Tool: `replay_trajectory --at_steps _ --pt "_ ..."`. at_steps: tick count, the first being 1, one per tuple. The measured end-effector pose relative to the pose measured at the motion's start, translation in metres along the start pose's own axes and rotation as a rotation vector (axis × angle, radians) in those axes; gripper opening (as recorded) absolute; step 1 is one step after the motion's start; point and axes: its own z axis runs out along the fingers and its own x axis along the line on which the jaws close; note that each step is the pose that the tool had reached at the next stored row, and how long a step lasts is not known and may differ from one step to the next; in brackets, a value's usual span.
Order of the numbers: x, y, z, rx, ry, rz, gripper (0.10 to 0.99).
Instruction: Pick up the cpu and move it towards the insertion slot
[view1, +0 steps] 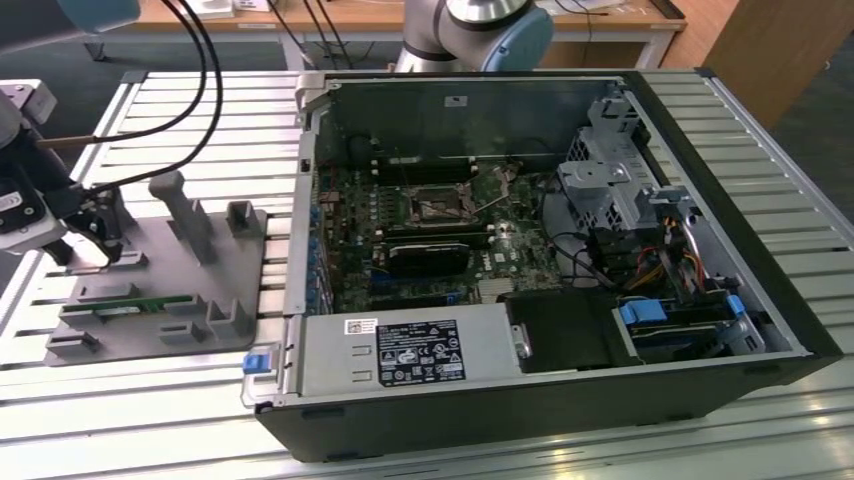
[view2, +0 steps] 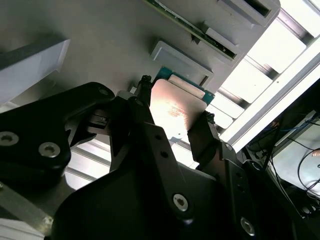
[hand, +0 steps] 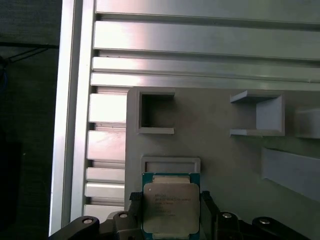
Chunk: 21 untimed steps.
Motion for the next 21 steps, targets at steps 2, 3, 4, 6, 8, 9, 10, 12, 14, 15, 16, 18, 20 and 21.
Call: replay_trajectory --at_steps 2,3,4,6,8,9,10,12,14,15,16,18,20,21 --pt "0.0000 0.0001 -0.0009 0.000 0.0000 0.000 0.541" --pt "0.0000 0.0001 -0.0012 0.000 -0.0001 0.000 0.541" --pt "0.0000 0.0002 -0.0015 0.000 -0.0001 0.000 0.541" --pt "0.0000 0.0002 -0.0022 0.000 0.0000 0.000 0.541" --pt "0.0000 0.0003 -0.0028 0.000 -0.0001 0.000 0.541" --pt "0.0000 0.0003 -0.0032 0.000 0.0000 0.000 0.541" --pt "0.0000 0.0004 -0.0037 0.000 0.0001 0.000 0.541" --pt "0.0000 0.0005 -0.0045 0.000 0.0000 0.000 0.541" --pt "0.0001 0.0006 -0.0057 0.000 0.0001 0.000 0.541" --pt "0.0001 0.0007 -0.0065 0.000 0.0001 0.000 0.541" --pt "0.0000 0.0007 -0.0072 0.000 0.0000 0.000 0.541" --pt "0.0000 0.0008 -0.0087 0.000 0.0000 0.000 0.541" --pt "0.0000 0.0009 -0.0102 0.000 -0.0001 0.000 0.541" --pt "0.0000 0.0009 -0.0109 0.000 0.0000 0.000 0.541"
